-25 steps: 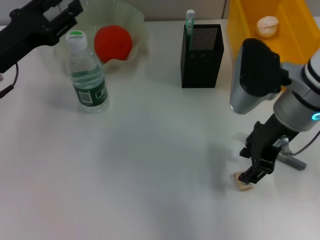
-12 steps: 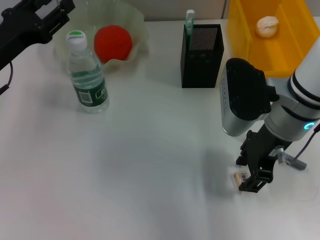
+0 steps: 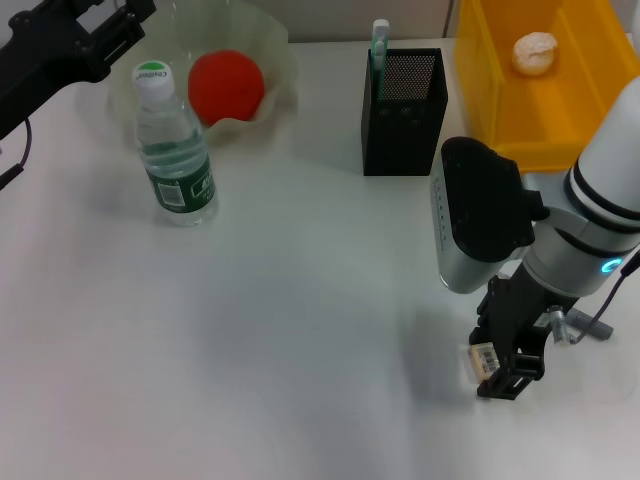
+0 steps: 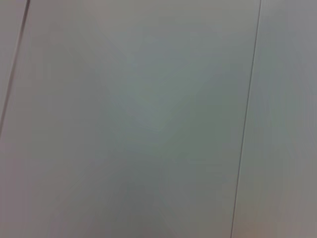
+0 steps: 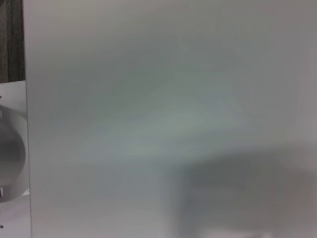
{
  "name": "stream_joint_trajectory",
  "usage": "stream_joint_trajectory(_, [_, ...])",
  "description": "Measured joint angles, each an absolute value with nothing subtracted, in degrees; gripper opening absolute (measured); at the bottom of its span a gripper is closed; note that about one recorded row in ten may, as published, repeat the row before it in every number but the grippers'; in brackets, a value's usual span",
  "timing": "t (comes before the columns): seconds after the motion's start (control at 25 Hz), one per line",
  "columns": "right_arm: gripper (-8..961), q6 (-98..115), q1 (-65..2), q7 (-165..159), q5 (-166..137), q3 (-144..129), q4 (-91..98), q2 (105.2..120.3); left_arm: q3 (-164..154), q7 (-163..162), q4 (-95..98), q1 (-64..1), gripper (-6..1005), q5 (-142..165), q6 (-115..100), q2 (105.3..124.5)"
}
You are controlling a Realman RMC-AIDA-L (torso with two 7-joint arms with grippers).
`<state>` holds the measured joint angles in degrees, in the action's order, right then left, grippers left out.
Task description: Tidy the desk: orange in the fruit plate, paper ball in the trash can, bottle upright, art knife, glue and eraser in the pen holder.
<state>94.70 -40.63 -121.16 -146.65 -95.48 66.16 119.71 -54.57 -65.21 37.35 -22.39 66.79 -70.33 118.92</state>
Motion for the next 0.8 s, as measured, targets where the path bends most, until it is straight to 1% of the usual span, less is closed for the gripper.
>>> stream_joint_trajectory(0.28, [600,94.04,-41.09,-121.5,-146.65,-95.89,65.78,119.71,-54.54,-65.21,37.35,-22.21,608,66.73,-70.38,118.86])
stream_joint_trajectory(0.48, [496,93.83,-41.34,-121.55,-146.73,-95.88,65.7,119.71,-54.5,-65.21,37.35,-22.19,609,66.65,-70.42,118.83])
stream_joint_trajectory(0.72, [420,94.07,-41.38,-121.58,-146.82,-95.35,65.55,119.71,-54.49,-65.21,37.45,-22.29,609,66.62,-70.38,118.81])
stream_joint_trajectory(0.8, [420,94.44,-41.4,-121.59,-146.65,-94.57,65.49,119.68,-54.49,-65.21,37.48,-22.36,609,66.62,-70.34,118.76])
